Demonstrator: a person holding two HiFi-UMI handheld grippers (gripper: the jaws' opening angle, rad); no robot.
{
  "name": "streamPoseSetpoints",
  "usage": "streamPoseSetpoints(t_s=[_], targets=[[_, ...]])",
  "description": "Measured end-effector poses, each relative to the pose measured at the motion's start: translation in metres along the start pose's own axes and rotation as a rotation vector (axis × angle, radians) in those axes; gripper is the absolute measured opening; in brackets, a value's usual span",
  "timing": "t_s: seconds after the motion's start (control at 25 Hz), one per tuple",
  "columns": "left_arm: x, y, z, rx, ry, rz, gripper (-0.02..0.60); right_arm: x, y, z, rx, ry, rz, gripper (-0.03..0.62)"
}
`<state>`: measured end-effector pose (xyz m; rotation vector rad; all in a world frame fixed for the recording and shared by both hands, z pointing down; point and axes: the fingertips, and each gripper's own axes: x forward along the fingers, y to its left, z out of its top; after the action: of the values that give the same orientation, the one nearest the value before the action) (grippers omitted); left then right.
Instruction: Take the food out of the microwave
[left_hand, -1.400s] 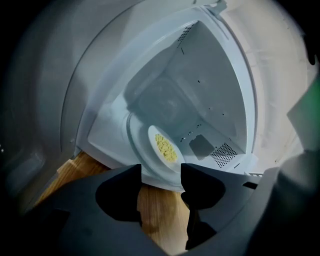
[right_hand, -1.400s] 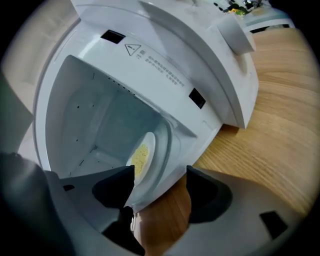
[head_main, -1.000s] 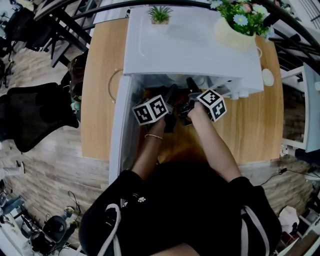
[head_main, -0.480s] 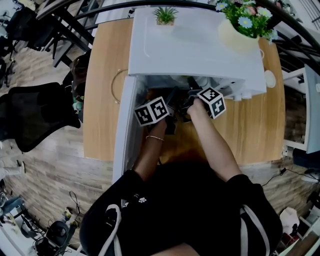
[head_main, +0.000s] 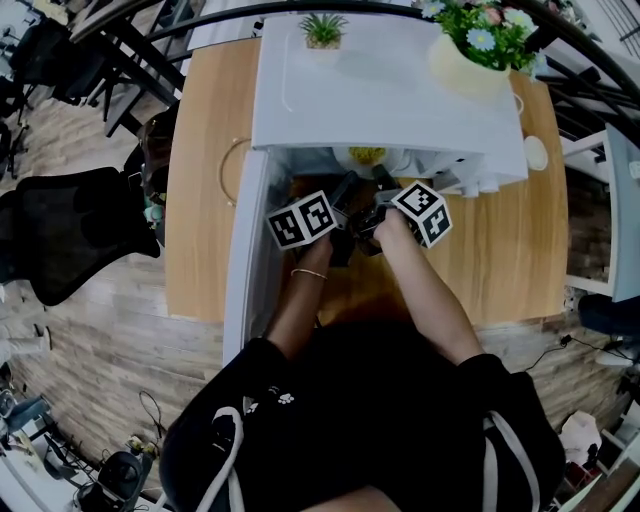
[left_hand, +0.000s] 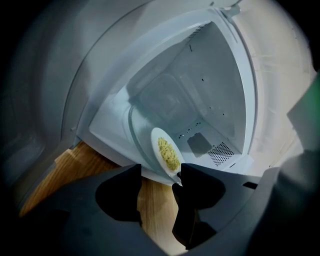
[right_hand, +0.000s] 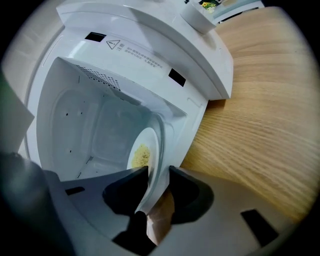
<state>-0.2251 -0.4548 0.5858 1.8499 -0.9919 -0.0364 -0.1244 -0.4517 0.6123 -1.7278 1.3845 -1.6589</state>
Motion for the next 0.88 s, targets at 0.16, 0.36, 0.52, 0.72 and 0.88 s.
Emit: streamPoseSetpoints(t_s=[0.16,0.36,0.52,0.72,0.88], targets=[[0.001,-0.003,-0.003,-0.002,0.003,-0.004,0.225,-0.005,0.002,-0.001,-0.025,0.005,0.016,0.094],[0.002,-0.009,-0.008,-0.011,0.011,-0.020,0.225,-0.010,0.004,-0.001,0.004,0.017,0.059,0.056],[0.004,-0.011,-0.011,-0.008,0.014,-0.021,0.225,-0.016,0.006,-0.001,0.037,0.028,0.082,0.041],[0.003,-0.015,-0.015,-0.020,0.007,-0.019,0.213,-0.026,0.001,-0.003,0.076,0.048,0.105,0.035],[0.002,-0.014,-0.018,-0.015,-0.003,0.010,0.135,-0.031,-0.001,-0.002,0.080,0.060,0.125,0.032]])
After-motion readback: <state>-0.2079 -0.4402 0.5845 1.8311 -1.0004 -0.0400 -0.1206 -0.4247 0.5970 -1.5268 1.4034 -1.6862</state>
